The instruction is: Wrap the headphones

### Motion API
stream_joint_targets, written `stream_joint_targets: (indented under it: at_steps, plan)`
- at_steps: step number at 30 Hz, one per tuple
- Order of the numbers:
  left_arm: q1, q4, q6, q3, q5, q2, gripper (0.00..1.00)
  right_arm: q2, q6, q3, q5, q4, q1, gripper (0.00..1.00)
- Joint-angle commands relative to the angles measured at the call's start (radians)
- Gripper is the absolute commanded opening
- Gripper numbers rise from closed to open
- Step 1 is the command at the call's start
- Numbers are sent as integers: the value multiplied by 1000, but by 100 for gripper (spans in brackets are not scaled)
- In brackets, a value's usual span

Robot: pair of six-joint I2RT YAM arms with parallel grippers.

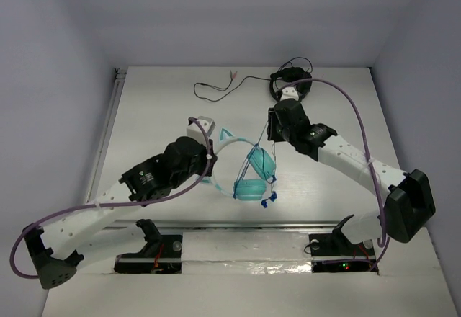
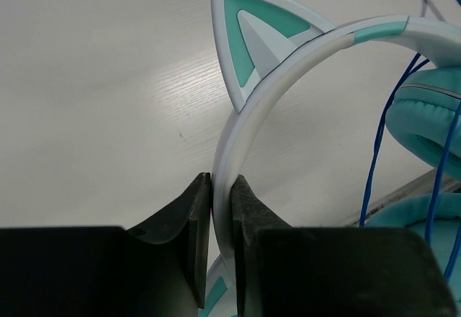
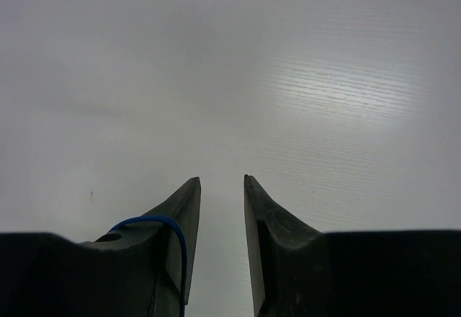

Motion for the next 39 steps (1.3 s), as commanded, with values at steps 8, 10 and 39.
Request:
stream_joint_targets:
  at_steps: [8, 10, 39]
  plan:
    - [-6, 96, -10, 162, 31, -86, 0, 51, 85, -125, -60, 209, -32, 35]
    - [-6, 106, -10, 171, 34, -91, 0, 56, 90, -145, -78, 228, -32, 36]
    - [4, 366, -142, 90, 95, -149, 0, -87, 87, -188, -471, 381, -94, 0]
